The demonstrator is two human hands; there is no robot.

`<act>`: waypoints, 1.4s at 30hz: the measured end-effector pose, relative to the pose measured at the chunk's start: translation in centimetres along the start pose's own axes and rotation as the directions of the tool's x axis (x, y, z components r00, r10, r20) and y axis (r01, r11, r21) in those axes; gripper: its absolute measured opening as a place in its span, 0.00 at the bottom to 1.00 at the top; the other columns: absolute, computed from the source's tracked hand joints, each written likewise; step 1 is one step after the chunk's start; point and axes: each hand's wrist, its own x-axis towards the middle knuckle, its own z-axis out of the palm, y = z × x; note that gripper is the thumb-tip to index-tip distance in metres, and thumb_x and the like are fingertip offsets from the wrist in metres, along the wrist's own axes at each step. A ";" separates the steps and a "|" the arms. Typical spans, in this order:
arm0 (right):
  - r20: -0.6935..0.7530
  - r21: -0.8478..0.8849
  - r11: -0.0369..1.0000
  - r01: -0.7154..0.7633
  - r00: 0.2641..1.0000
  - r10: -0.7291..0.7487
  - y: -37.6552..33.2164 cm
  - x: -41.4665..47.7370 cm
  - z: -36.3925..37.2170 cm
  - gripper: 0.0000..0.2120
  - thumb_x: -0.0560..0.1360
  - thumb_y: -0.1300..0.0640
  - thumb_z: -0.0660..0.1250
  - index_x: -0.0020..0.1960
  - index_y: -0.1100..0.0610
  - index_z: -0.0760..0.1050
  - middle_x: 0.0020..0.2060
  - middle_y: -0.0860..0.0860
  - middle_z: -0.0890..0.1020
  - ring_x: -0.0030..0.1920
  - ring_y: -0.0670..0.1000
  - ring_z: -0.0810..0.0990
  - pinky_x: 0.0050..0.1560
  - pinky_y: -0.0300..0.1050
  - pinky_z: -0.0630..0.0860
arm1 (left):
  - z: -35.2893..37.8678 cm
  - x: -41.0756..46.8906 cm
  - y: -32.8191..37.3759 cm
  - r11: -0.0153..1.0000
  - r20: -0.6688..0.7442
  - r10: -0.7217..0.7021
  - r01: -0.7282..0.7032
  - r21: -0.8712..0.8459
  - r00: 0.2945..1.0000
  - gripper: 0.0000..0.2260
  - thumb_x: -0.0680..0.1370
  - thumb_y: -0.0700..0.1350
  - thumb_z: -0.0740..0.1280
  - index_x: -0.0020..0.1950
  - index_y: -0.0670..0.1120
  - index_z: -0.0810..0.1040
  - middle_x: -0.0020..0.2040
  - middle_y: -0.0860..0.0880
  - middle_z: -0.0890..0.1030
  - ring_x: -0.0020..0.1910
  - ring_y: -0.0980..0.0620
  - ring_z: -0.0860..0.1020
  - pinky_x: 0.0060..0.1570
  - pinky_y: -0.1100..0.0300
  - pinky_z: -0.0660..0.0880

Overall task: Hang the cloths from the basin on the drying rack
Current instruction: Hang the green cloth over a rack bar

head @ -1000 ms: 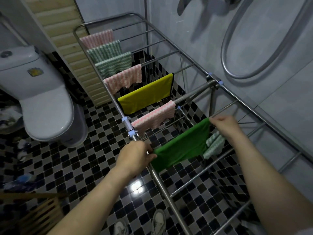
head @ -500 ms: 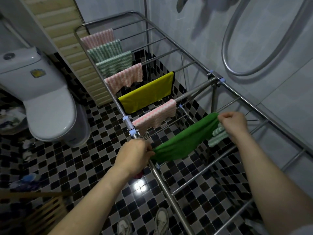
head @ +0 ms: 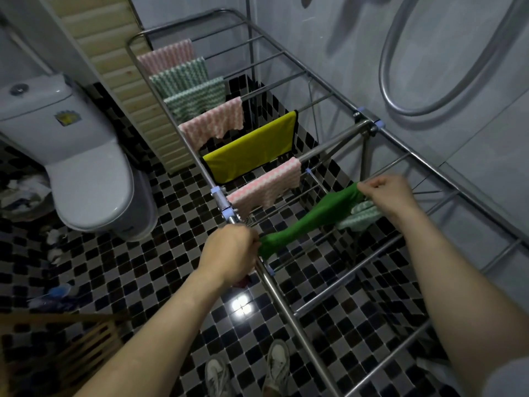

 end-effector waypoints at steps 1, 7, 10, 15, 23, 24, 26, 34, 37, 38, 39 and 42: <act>0.021 -0.015 1.000 -0.009 1.000 0.009 -0.1 -0.2 -0.1 0.10 0.74 0.55 0.71 0.36 0.52 0.75 0.37 0.50 0.79 0.47 0.53 0.78 0.52 0.47 0.74 | -0.1 -0.1 -0.2 1.000 -0.011 -0.008 0.008 -0.008 1.000 0.08 0.79 0.49 0.63 0.50 0.51 0.82 0.45 0.52 0.83 0.41 0.51 0.80 0.38 0.58 0.76; 0.074 -0.096 0.995 0.005 0.997 0.002 -0.5 -0.4 -0.5 0.04 0.76 0.58 0.69 0.47 0.59 0.78 0.45 0.54 0.79 0.48 0.52 0.76 0.49 0.45 0.69 | 0.1 -0.7 -0.2 0.995 0.025 -0.074 0.075 -0.067 0.997 0.09 0.77 0.56 0.66 0.50 0.52 0.79 0.44 0.53 0.82 0.39 0.55 0.80 0.36 0.59 0.77; 0.061 -0.118 0.993 0.007 0.998 0.000 -0.3 -0.3 -0.1 0.05 0.76 0.58 0.69 0.45 0.61 0.79 0.45 0.55 0.80 0.47 0.53 0.77 0.49 0.45 0.70 | 0.2 -0.6 0.0 0.997 0.023 -0.060 0.061 -0.043 0.998 0.09 0.77 0.56 0.67 0.50 0.52 0.81 0.42 0.54 0.83 0.39 0.55 0.80 0.37 0.59 0.77; 0.071 -0.276 0.954 0.115 0.993 -0.099 -1.4 -1.7 -1.4 0.04 0.76 0.62 0.65 0.46 0.55 0.77 0.45 0.53 0.79 0.47 0.53 0.77 0.47 0.41 0.67 | 0.0 -0.6 -0.1 0.997 0.064 -0.049 0.053 -0.058 0.997 0.08 0.78 0.52 0.66 0.50 0.51 0.83 0.43 0.52 0.84 0.39 0.54 0.81 0.39 0.57 0.80; 0.379 0.205 0.907 0.368 0.825 -0.420 -7.2 -10.6 -6.0 0.15 0.76 0.67 0.64 0.55 0.50 0.74 0.40 0.48 0.83 0.43 0.49 0.80 0.47 0.46 0.74 | -7.1 -1.9 3.4 0.819 -0.068 0.030 -0.063 -0.570 0.997 0.06 0.76 0.51 0.70 0.49 0.52 0.84 0.42 0.61 0.82 0.42 0.63 0.80 0.44 0.68 0.78; 0.421 0.283 0.890 0.359 0.787 -0.451 -7.8 -11.6 -6.1 0.16 0.77 0.69 0.62 0.59 0.52 0.73 0.40 0.50 0.83 0.43 0.49 0.80 0.46 0.45 0.76 | -8.0 -2.0 4.3 0.768 -0.069 0.053 -0.084 -0.635 0.996 0.07 0.74 0.52 0.71 0.50 0.53 0.84 0.44 0.62 0.82 0.44 0.64 0.80 0.45 0.70 0.77; 0.476 0.407 0.850 0.334 0.716 -0.510 -8.7 -13.6 -6.3 0.20 0.77 0.72 0.60 0.63 0.53 0.68 0.42 0.53 0.81 0.40 0.50 0.79 0.41 0.41 0.76 | -9.4 -2.4 6.2 0.659 -0.039 0.121 -0.110 -0.744 0.992 0.13 0.72 0.54 0.71 0.54 0.52 0.83 0.50 0.60 0.83 0.49 0.66 0.80 0.49 0.72 0.76; 0.533 0.456 0.824 0.336 0.638 -0.555 -9.0 -17.3 -6.7 0.31 0.74 0.70 0.68 0.66 0.45 0.61 0.51 0.57 0.75 0.33 0.53 0.74 0.37 0.41 0.75 | -9.2 -4.1 8.1 0.441 0.072 0.274 -0.058 -0.896 0.959 0.12 0.69 0.45 0.74 0.48 0.39 0.81 0.42 0.41 0.83 0.41 0.50 0.81 0.45 0.60 0.78; 0.563 0.306 0.867 0.394 0.659 -0.498 -8.8 -17.9 -7.9 0.35 0.71 0.67 0.72 0.69 0.41 0.62 0.52 0.57 0.75 0.38 0.55 0.76 0.41 0.45 0.78 | -9.8 -5.0 7.6 0.387 -0.014 0.269 -0.122 -0.914 0.963 0.08 0.71 0.43 0.72 0.43 0.38 0.80 0.41 0.42 0.82 0.39 0.53 0.80 0.39 0.65 0.76; 0.579 0.222 0.875 0.430 0.665 -0.473 -8.6 -17.8 -8.4 0.34 0.71 0.66 0.73 0.68 0.41 0.65 0.52 0.55 0.76 0.39 0.52 0.78 0.43 0.47 0.79 | -10.1 -5.2 7.5 0.374 -0.031 0.275 -0.137 -0.917 0.961 0.08 0.72 0.42 0.71 0.43 0.37 0.80 0.39 0.44 0.82 0.36 0.56 0.80 0.36 0.67 0.74; 0.594 0.123 0.866 0.485 0.663 -0.456 -8.4 -17.9 -8.9 0.31 0.71 0.65 0.74 0.67 0.43 0.69 0.51 0.54 0.78 0.40 0.48 0.79 0.46 0.48 0.79 | -10.4 -5.6 7.6 0.357 -0.045 0.279 -0.147 -0.922 0.959 0.07 0.73 0.40 0.70 0.42 0.36 0.79 0.35 0.47 0.81 0.31 0.59 0.77 0.32 0.70 0.72; 0.643 -0.063 0.842 0.535 0.667 -0.376 -7.2 -17.7 -10.3 0.14 0.71 0.62 0.74 0.53 0.49 0.81 0.47 0.48 0.84 0.47 0.45 0.82 0.52 0.47 0.77 | -11.0 -5.9 7.4 0.343 -0.072 0.249 -0.157 -0.926 0.966 0.06 0.76 0.38 0.68 0.41 0.36 0.78 0.26 0.53 0.76 0.22 0.61 0.69 0.24 0.71 0.64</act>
